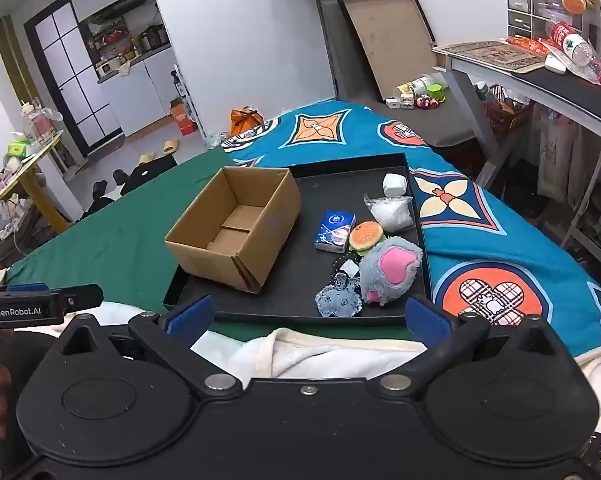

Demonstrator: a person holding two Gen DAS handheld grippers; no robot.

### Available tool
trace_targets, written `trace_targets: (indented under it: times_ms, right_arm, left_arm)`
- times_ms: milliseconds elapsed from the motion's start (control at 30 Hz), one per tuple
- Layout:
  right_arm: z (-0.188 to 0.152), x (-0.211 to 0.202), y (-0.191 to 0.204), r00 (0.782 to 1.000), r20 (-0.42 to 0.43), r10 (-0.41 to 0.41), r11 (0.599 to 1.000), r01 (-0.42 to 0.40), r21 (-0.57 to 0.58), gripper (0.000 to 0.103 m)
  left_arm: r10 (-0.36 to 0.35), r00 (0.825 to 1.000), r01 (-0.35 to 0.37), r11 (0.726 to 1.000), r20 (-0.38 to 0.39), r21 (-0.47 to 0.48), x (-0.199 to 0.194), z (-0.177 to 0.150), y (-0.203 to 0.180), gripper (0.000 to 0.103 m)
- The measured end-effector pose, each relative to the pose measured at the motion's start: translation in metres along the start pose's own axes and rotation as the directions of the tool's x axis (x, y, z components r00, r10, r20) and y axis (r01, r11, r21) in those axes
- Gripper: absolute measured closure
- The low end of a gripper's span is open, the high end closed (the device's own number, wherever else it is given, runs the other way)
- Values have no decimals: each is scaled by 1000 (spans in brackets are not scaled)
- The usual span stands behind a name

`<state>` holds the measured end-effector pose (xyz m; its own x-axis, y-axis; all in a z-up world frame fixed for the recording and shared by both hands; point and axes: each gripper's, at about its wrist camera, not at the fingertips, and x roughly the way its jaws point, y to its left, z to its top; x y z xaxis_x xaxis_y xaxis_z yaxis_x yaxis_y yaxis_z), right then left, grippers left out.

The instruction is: Organize soft objects

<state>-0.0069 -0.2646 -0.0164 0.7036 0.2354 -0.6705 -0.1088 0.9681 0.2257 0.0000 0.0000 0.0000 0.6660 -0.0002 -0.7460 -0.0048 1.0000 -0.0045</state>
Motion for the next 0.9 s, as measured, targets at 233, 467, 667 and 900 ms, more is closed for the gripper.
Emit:
trace_targets:
  times_ms: [233,467,667,900]
  right_arm:
    - [1,-3,2,1000,24,-15,1000,15,-11,0]
    - [-2,-2,3,999,18,-30,1000,30,-6,0]
    - [1,-4,1,999,19,-36,999,35,6,0]
    - [2,-5,0,999,28,-39,999,39,5,0]
  left_arm:
    - [-28,1000,28,999,1,-18,-2,0,0,0]
    - [-36,999,36,999,12,-17,-6,3,-1,0]
    - [-29,999,29,1000,22,-5,-8,3,-4,0]
    - [-28,999,28,1000,33,-4,-13,5,-5,0]
